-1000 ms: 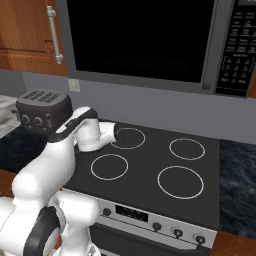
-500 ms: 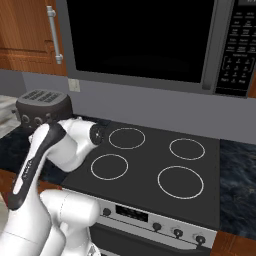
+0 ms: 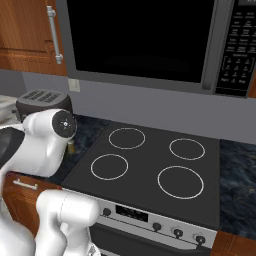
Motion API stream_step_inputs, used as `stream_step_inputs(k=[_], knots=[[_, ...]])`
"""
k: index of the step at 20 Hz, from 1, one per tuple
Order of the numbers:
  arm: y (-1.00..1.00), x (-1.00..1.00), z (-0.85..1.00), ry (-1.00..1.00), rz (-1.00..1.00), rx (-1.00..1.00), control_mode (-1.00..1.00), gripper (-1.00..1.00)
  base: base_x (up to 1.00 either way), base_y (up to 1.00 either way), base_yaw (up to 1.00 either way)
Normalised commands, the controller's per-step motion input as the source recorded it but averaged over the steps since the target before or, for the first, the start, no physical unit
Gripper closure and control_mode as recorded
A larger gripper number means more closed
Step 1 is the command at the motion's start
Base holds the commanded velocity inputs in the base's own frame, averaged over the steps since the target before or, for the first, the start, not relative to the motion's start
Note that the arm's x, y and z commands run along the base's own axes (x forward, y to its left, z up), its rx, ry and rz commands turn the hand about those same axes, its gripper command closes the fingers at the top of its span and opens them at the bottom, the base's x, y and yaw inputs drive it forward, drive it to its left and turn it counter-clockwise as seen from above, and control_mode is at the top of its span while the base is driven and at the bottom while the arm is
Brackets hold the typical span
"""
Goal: Collect the turmeric, mayonnaise, and shaker from the cabinet and place them next to the stove.
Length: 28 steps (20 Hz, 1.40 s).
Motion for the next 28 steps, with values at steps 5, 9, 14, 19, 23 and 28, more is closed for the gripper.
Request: stream_step_inputs(k=[5,9,14,19,23,28], knots=[[0.25,-0.93,0.12,0.06,-0.21,-0.04,-1.00,-1.00,0.00,0.00,0.00],[0.18,-0.92,0.05,0.04,-0.22,-0.04,-1.00,-1.00,0.00,0.00,0.00],[0.01,-0.59,-0.11,0.02,-0.08,-0.05,-1.00,-1.00,0.00,0.00,0.00],[0.02,-0.10,-0.08,0.02,0.00,-0.03,1.00,-1.00,-0.31,0.00,0.00],[0.00,0.00,0.00,0.00,0.00,0.00,1.00,-1.00,-0.97,0.01,-0.07],[0.00,0.00,0.00,0.00,0.00,0.00,1.00,-1.00,-0.97,0.53,-0.14]])
